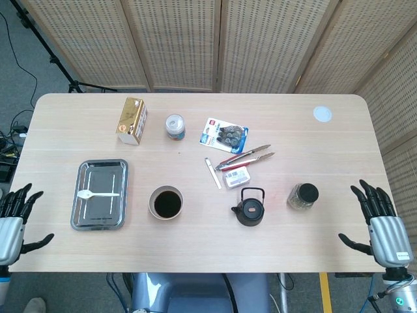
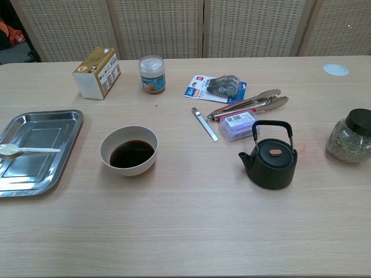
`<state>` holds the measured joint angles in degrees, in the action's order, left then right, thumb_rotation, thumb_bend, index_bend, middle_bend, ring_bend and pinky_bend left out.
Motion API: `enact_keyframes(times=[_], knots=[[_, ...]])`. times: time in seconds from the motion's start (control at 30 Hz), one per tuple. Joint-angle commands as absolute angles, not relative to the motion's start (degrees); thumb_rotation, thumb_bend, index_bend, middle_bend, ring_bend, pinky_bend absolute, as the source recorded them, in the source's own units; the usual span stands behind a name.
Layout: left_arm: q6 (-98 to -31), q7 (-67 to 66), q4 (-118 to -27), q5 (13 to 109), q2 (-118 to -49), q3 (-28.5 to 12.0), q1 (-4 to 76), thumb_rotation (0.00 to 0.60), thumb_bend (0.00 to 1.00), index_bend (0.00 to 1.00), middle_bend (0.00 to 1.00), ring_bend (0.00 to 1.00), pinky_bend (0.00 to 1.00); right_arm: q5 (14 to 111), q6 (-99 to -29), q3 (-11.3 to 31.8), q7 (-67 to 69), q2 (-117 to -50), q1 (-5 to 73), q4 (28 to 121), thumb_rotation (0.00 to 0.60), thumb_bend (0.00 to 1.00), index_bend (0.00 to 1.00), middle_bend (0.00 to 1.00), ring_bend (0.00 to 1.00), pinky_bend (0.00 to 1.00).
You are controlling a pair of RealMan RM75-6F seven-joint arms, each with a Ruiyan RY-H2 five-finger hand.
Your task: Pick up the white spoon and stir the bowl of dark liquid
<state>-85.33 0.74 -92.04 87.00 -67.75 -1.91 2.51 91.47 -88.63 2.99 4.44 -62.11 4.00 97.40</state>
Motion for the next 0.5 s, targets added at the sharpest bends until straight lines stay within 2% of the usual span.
enact_keyframes(times=[0.03,0.27,0.33,0.5], knots=[[-80.7,-1.1,-91.9,84.4,-68.2,-3.0,5.3,0.6,0.01,0.32,0.0,0.0,0.0,91.3,-88.5,3.0,4.6,-62.1,4.0,97.4,0.6,0.0,0.0,0.0,0.0,0.0],[-66.4,-7.8,-91.6,74.9,-70.6,-7.3,14.0,0.6,0.07,0.4,0.0,0.0,0.0,89.4,-87.3,3.6,5.9,-61.7,4.3,97.0,0.6,0.0,0.0,0.0,0.0,0.0],[-59.3,-8.4,-89.4,70.1,-73.0,-9.0,18.2,0.6,0.1,0.43,0.0,0.0,0.0,88.6,-86.7,3.7,6.6,-61.6,4.5,96.7,0.6,0.0,0.0,0.0,0.0,0.0],[-56.7,-10.0,-85.6,66.5,-76.3,-9.7,20.8,0.6,0.15,0.47,0.0,0.0,0.0,88.1,-86.2,3.9,7.1,-61.5,4.7,96.5,0.6,0.0,0.0,0.0,0.0,0.0]])
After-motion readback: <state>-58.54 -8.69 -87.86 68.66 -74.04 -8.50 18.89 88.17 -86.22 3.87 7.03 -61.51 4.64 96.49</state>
